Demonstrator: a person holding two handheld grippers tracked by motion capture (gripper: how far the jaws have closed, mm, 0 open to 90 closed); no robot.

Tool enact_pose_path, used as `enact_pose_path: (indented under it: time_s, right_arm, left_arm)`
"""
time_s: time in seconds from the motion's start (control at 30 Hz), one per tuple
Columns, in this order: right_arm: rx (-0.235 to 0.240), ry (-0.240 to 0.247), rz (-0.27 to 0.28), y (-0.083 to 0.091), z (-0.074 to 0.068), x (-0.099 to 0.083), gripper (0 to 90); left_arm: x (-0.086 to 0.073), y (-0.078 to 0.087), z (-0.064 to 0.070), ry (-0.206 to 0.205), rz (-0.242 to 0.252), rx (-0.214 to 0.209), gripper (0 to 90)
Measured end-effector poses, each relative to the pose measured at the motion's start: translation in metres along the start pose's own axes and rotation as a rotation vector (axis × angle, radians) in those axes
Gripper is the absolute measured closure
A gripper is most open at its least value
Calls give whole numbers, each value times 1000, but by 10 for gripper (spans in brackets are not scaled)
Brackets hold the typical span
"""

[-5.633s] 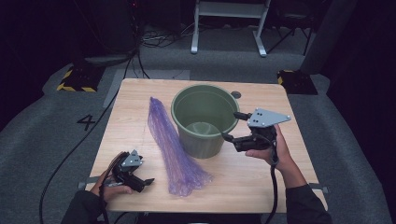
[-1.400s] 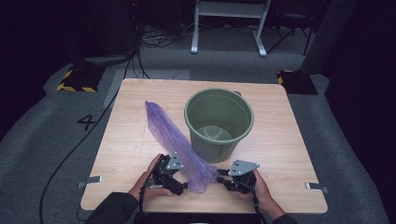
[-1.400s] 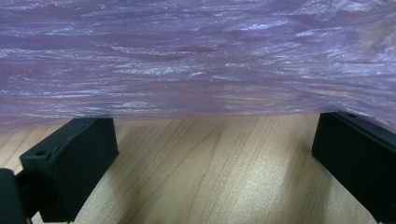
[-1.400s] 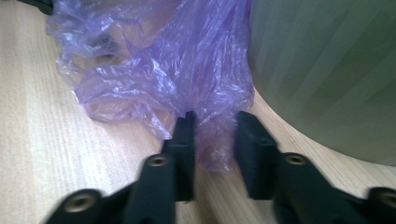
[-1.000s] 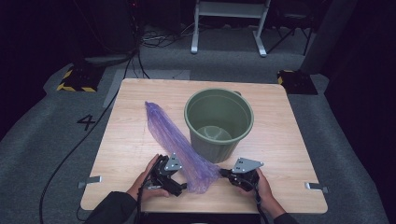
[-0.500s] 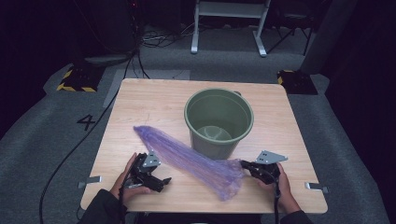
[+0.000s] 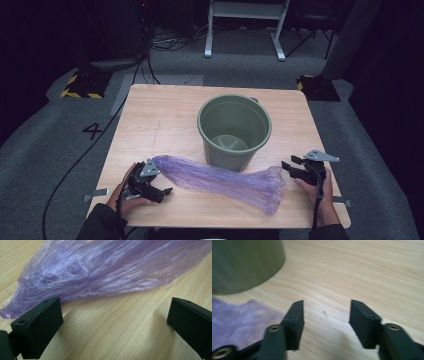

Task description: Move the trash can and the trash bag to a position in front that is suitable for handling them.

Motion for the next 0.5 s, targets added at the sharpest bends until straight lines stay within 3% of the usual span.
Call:
enact_pose_path:
  time_s: [0.07, 0.2, 0.3, 0.4, 0.5]
  right_arm:
    - [12, -21, 28, 10, 0, 2, 405]
    - [34, 24, 83, 37, -15, 9, 381]
    - [86, 86, 111, 55, -39, 13, 362]
    - [148, 177, 113, 68, -71, 17, 336]
    - [202, 229, 108, 72, -97, 18, 317]
  left_arm:
    - [0, 0, 0, 0, 0, 0, 0]
    - [0, 0, 0, 1, 1, 2, 0]
    - [0, 0, 0, 1, 1, 3, 0]
    - [0, 0, 0, 2, 1, 3, 0]
    - [0, 0, 0, 3, 1, 3, 0]
Point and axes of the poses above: each handheld gripper's, and its own axes: y roughly backward along the jaws, x roughly out of its top, z roughly to its right, the point moved 6 cm from there along -y, roughly forward along the jaws, and after that the axes turned 9 degrees about -z, right-handed, at the moved point
